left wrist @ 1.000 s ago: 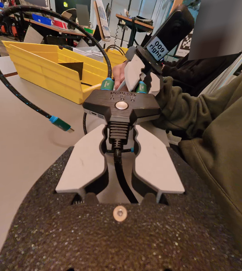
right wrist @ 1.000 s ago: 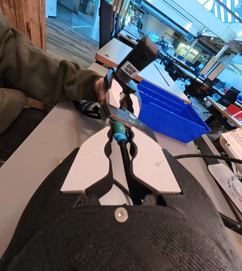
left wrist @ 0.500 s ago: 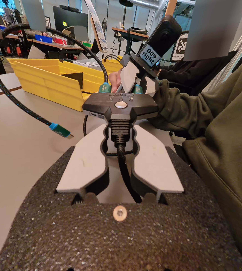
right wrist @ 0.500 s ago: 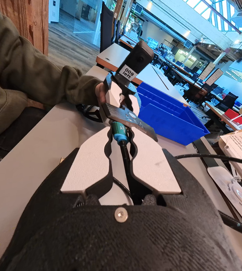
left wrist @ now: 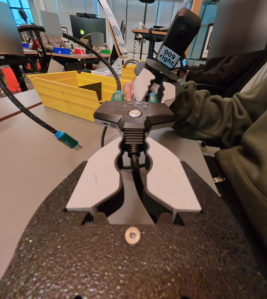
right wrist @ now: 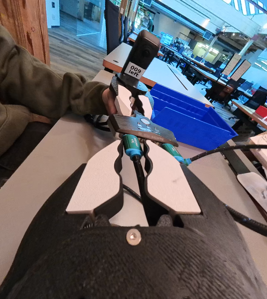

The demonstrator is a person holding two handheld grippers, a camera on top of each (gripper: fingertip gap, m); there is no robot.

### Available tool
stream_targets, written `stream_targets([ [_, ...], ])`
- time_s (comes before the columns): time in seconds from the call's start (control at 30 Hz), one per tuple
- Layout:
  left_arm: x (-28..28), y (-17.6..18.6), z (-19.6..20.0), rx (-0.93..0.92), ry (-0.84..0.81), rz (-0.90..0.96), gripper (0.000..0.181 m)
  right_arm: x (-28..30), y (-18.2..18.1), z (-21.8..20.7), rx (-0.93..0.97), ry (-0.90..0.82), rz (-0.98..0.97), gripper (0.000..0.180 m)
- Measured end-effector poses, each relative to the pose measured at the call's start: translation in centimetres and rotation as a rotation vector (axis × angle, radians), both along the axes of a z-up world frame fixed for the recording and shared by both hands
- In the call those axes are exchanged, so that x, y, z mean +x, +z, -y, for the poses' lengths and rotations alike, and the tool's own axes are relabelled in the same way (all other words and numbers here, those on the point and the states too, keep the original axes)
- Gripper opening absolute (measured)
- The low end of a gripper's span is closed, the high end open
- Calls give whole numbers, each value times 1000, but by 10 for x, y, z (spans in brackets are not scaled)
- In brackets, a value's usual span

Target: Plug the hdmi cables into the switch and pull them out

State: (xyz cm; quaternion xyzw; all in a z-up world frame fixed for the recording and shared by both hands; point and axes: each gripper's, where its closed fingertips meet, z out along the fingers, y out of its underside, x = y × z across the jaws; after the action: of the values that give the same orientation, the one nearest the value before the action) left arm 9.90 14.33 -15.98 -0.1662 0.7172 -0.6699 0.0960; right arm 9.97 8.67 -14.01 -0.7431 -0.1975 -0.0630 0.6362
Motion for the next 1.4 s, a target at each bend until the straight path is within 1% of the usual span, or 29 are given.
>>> stream_targets([
  [0.03, 0, 0, 0, 2, 2, 9, 22, 1, 1, 0, 3, -6, -27, 26],
  [0.1, 2, 0, -2, 3, 7, 24, 22, 5, 2, -1, 9, -24, -93, 32],
  [0.2, 3, -3, -1, 38, 10, 55, 21, 4, 9, 0, 34, -7, -216, 30],
  [0.27, 1, -3, -1, 37, -3, 81, 21, 2, 10, 0, 32, 6, -244, 15],
  [0.33, 1, -3, -2, 41, -10, 86, 22, 0, 4, 1, -19, 13, -254, 12],
  [0.43, 1, -5, -3, 41, -27, 91, 22, -2, 0, 4, -70, 21, -272, 16],
  [0.5, 1, -6, -4, 26, -31, 85, 22, -4, -4, 5, -93, 25, -250, 23],
  [0.6, 1, -8, -5, 27, -36, 90, 22, -4, -10, 3, -130, 20, -249, 22],
  [0.9, 6, -13, -13, 34, 2, 115, 21, 3, -17, -7, -149, -31, -298, 23],
  [1.03, 6, -14, -15, 29, 1, 124, 21, 2, -18, -10, -154, -30, -323, 24],
  [1.23, 3, -16, -14, 29, -15, 137, 21, -5, -22, -13, -160, 15, -293, 22],
  [1.4, 0, -15, -14, 20, -26, 146, 21, -7, -24, -12, -247, 8, -298, 23],
])
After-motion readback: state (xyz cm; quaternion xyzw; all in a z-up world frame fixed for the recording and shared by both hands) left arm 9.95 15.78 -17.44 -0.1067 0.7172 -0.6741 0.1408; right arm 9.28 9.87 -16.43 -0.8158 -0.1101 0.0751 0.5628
